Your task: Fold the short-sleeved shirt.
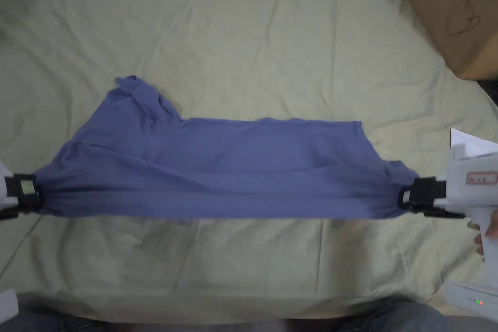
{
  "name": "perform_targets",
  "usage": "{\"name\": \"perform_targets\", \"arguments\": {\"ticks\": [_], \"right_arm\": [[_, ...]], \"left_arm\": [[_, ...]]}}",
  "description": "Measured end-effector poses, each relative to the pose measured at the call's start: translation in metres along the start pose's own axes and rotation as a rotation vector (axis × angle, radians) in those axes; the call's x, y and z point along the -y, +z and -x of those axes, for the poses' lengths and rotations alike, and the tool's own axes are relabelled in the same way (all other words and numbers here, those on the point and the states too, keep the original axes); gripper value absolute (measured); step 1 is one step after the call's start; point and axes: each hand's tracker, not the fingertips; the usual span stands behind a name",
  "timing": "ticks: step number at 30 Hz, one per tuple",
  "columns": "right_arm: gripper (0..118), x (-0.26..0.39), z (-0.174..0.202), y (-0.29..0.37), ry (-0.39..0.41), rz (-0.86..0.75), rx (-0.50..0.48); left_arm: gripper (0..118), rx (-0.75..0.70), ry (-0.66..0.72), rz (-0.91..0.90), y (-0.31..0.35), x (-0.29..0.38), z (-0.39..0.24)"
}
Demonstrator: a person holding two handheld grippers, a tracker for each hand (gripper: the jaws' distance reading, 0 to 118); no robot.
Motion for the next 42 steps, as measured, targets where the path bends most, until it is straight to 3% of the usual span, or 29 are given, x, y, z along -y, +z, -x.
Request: {"name": "perform_targets", "arguments": {"ticks": [2,4,6,7,8,11,20,23,25,28,29,30,32,42], "right_arm": [[7,0.026,-0.006,-0.010,-0.015,0.031,0.005],[8,0.044,-0.005,-0.017,-0.011,0.054,0.027],[8,0.055,-0.005,-0.019,-0.020,0.034,0.035],[12,0.055,-0.004,-0.016,-0.034,0.018,0.049],[29,0.052,-0.002,-0.010,-0.040,-0.003,0.076],[92,0.036,0.004,0.021,0.042,-0.129,0.131],[101,0.031,0.078,0.125,0.271,-0.822,0.132],[100,0.045,0.098,0.131,0.265,-0.929,0.104],[92,0.054,0.107,0.131,0.274,-0.950,0.071],[43,0.066,0.119,0.127,0.301,-0.945,0.055],[19,0.069,0.121,0.126,0.302,-0.938,0.035],[5,0.071,0.123,0.124,0.295,-0.937,0.027],[0,0.074,0.126,0.122,0.291,-0.937,0.020],[0,0.058,0.138,0.106,0.278,-0.897,-0.015]], "left_arm": [[7,-0.022,-0.019,0.043,-0.007,0.026,0.004],[31,-0.034,-0.021,0.058,-0.014,0.047,0.007],[36,-0.089,-0.033,0.045,-0.021,0.055,0.010],[48,-0.110,-0.043,0.027,-0.019,0.056,0.011],[71,-0.121,-0.035,0.002,-0.014,0.054,0.012],[105,-0.073,0.007,-0.184,0.012,0.036,0.018],[108,-0.138,-0.206,-0.854,0.112,0.037,-0.065],[104,-0.121,-0.263,-0.939,0.120,0.051,-0.089],[87,-0.107,-0.276,-0.952,0.121,0.059,-0.099],[29,-0.087,-0.287,-0.948,0.121,0.066,-0.110],[13,-0.061,-0.289,-0.928,0.121,0.067,-0.112],[4,-0.043,-0.280,-0.917,0.119,0.066,-0.112],[0,-0.023,-0.266,-0.909,0.119,0.069,-0.116],[0,0.033,-0.278,-0.805,0.101,0.030,-0.123]]}}
